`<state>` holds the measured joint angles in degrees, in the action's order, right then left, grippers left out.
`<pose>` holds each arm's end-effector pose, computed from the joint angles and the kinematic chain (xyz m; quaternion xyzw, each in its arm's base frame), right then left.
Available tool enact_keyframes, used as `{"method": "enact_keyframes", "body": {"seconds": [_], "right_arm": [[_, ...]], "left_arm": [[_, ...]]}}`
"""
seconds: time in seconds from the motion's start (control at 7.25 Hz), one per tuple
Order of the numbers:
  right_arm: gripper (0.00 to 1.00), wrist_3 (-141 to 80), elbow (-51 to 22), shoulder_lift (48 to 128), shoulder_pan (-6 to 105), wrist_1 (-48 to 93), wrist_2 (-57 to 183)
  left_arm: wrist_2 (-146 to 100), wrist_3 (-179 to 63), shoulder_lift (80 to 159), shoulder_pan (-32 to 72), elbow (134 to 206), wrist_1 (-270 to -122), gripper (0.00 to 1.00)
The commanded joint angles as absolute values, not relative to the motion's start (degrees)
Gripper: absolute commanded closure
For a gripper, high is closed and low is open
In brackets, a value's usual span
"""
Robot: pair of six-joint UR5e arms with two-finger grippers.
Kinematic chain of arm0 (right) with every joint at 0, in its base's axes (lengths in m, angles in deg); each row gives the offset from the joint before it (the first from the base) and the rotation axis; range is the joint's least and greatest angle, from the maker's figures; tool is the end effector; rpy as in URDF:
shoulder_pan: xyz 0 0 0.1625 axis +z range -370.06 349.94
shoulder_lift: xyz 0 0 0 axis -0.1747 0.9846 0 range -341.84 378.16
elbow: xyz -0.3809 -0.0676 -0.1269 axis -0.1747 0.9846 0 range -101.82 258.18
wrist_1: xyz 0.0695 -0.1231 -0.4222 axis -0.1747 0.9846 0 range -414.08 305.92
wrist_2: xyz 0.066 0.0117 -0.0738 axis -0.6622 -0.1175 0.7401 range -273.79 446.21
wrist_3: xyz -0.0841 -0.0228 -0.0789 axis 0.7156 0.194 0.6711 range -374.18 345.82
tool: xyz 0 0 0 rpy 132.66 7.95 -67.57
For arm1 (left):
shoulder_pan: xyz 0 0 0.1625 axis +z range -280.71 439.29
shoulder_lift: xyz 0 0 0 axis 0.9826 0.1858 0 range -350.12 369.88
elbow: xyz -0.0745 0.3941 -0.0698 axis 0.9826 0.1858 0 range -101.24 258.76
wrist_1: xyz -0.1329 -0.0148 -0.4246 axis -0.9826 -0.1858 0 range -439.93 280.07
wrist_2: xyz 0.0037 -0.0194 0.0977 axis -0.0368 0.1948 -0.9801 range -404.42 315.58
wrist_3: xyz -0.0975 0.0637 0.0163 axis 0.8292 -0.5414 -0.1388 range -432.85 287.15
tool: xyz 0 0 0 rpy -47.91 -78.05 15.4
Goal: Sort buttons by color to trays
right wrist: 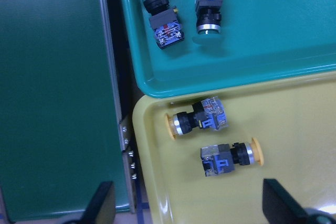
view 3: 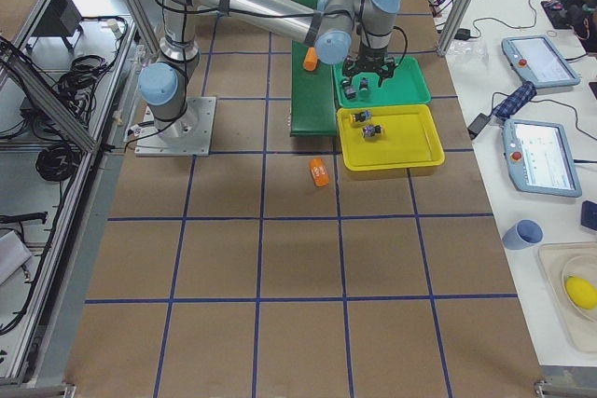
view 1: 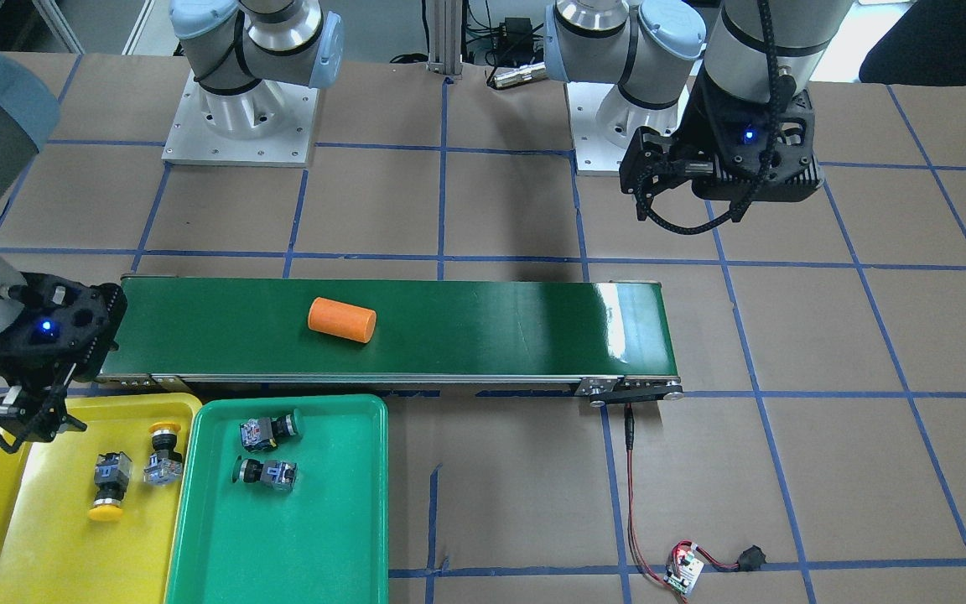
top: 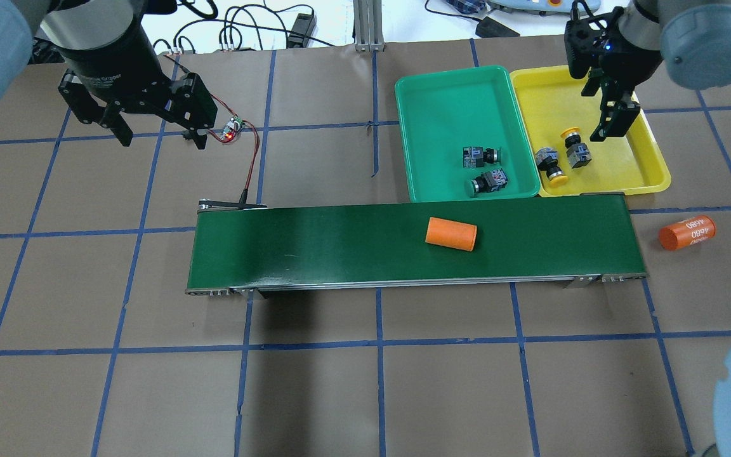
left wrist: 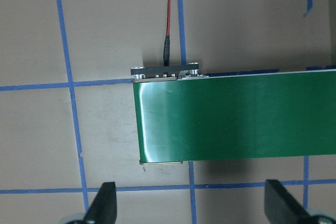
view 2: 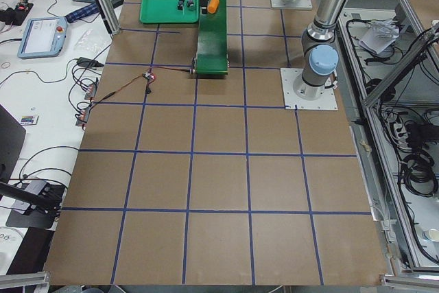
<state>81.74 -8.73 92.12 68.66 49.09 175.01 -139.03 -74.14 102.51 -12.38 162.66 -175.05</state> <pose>0.0107 -0.6411 0.3415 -0.6733 0.7393 -0.0096 0.0047 -0.1395 -0.5351 0.4748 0.0264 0.9987 0.0142 0.0402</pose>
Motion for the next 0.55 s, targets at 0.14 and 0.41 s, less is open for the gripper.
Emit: {"method": "enact_keyframes", "body": {"seconds": [0.14,0.41], "right_arm": [[0.00,71.80,-8.92,101.37,69.13,37.88,174.81],[0.00,65.75,-8.92,103.15,70.00,35.48,174.81]], "left_arm": [[-138.91,-74.08,102.51,-12.29,163.92,-174.50,0.00],[-138.99,-74.17,101.64,-12.29,163.58,-174.41,0.00]]}}
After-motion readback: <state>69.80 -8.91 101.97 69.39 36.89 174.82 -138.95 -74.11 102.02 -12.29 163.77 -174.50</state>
